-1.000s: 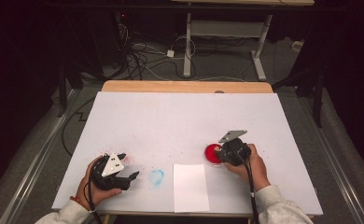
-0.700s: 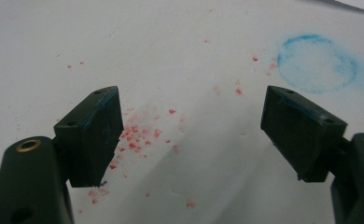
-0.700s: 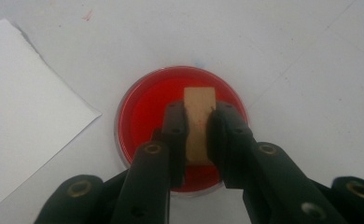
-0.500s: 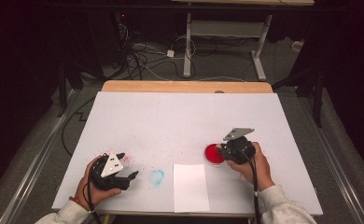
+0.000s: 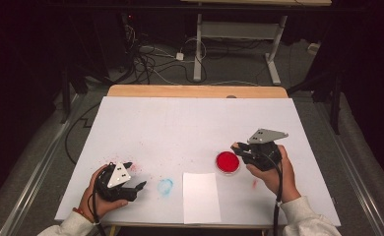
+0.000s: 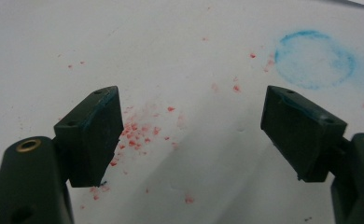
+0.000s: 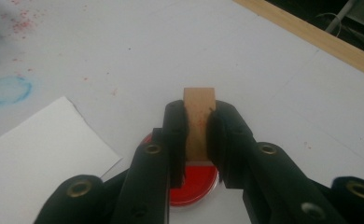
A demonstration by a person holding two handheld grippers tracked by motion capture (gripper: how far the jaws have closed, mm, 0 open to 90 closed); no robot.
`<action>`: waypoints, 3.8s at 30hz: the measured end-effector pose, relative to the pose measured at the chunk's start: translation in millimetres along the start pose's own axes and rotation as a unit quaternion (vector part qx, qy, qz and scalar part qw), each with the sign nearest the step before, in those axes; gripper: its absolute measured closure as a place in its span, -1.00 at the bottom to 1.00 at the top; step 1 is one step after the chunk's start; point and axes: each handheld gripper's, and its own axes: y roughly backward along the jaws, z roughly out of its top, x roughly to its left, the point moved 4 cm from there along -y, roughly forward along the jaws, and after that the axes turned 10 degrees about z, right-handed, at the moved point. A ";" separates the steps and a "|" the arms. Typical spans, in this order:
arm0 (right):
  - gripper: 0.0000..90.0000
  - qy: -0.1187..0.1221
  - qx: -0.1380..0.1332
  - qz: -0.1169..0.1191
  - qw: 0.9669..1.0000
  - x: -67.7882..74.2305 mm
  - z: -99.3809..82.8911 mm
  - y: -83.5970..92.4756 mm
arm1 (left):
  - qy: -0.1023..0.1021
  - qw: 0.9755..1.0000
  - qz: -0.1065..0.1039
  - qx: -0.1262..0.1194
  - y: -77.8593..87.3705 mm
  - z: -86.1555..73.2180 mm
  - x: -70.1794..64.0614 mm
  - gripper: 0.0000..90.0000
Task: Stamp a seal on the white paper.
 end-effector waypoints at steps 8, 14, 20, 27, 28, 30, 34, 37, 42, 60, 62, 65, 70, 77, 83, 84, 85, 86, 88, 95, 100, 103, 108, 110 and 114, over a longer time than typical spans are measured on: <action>0.69 0.010 -0.013 0.005 1.000 7.5 6.4 7.5 | -0.001 1.000 -0.001 0.000 0.2 -0.1 -0.2 -0.55; 0.69 0.016 -0.021 0.010 1.000 13.3 9.9 11.9 | -0.001 1.000 -0.001 -0.001 0.2 0.0 -0.2 -0.55; 0.69 0.029 -0.023 0.021 0.999 25.2 14.4 14.3 | -0.002 1.000 -0.002 0.000 0.3 0.0 -0.2 -0.55; 0.69 0.037 -0.028 0.032 0.998 34.5 15.9 13.9 | -0.003 1.000 -0.002 0.001 0.3 -0.1 -0.3 -0.55; 0.69 0.039 -0.027 0.032 0.998 36.0 15.9 13.5 | -0.003 1.000 -0.002 0.001 0.2 -0.1 -0.3 -0.55; 0.69 0.040 -0.027 0.038 0.998 39.4 16.1 12.7 | -0.003 1.000 -0.002 0.001 0.2 -0.1 -0.4 -0.55; 0.69 0.049 -0.022 0.045 0.998 47.4 15.4 9.9 | -0.007 1.000 0.002 -0.003 0.7 0.4 0.3 -0.55; 0.69 0.055 -0.022 0.049 0.997 52.5 15.4 8.9 | -0.007 1.000 0.001 -0.002 0.6 0.4 0.3 -0.55; 0.69 0.061 -0.017 0.058 0.996 61.8 12.4 5.1 | -0.009 1.000 0.002 0.000 0.7 0.7 -0.2 -0.55; 0.69 0.088 0.045 0.104 0.990 100.9 -15.5 -39.4 | -0.011 1.000 0.001 -0.001 1.3 0.3 0.2 -0.55; 0.69 0.087 0.050 0.107 0.989 102.2 -18.5 -44.1 | -0.010 1.000 0.001 -0.001 1.2 0.3 -0.1 -0.55; 0.69 0.089 0.058 0.111 0.988 105.3 -22.5 -51.0 | -0.011 1.000 0.001 0.000 0.9 0.4 0.0 -0.55; 0.69 0.096 0.072 0.113 0.986 109.7 -28.3 -59.9 | -0.011 1.000 0.001 0.000 0.7 0.5 -0.2 -0.55; 0.69 0.102 0.084 0.116 0.984 112.8 -36.4 -71.0 | -0.007 1.000 -0.003 0.003 0.6 0.1 -1.2 -0.55; 0.69 0.105 0.102 0.123 0.982 115.0 -43.4 -79.5 | -0.007 1.000 -0.005 0.005 -0.1 -0.1 -1.7 -0.55; 0.69 0.104 0.102 0.124 0.982 114.5 -43.4 -79.6 | -0.007 1.000 -0.005 0.005 -0.2 -0.2 -1.8 -0.55; 0.69 0.104 0.101 0.125 0.982 114.3 -43.8 -79.8 | -0.007 1.000 -0.005 0.006 -0.4 -0.2 -1.9 -0.55; 0.69 0.102 0.099 0.126 0.982 114.1 -44.1 -80.3 | -0.007 1.000 -0.005 0.006 -0.5 -0.1 -2.0 -0.55; 0.69 0.102 0.099 0.126 0.982 114.2 -44.6 -80.4 | -0.008 1.000 -0.005 0.006 -0.7 0.0 -2.3 -0.55; 0.69 0.092 0.096 0.138 0.981 110.9 -45.6 -81.5 | -0.011 1.000 -0.005 0.007 -0.7 0.0 -3.1 -0.55; 0.69 0.087 0.094 0.143 0.981 110.0 -46.2 -81.9 | -0.011 1.000 -0.004 0.007 -0.3 0.2 -3.0 -0.55; 0.69 0.083 0.093 0.147 0.981 109.1 -46.5 -82.0 | -0.011 1.000 -0.004 0.007 -0.4 0.1 -3.2 -0.55; 0.69 0.081 0.092 0.148 0.981 109.0 -46.8 -82.2 | -0.011 1.000 -0.004 0.007 -0.5 -0.1 -3.2 -0.55; 0.69 0.083 0.089 0.149 0.981 108.4 -47.2 -82.4 | -0.011 1.000 -0.004 0.008 -0.7 -0.2 -3.2 -0.55; 0.69 0.088 0.088 0.149 0.981 109.0 -47.8 -82.0 | -0.012 1.000 -0.005 0.008 -1.0 0.1 -3.6 -0.55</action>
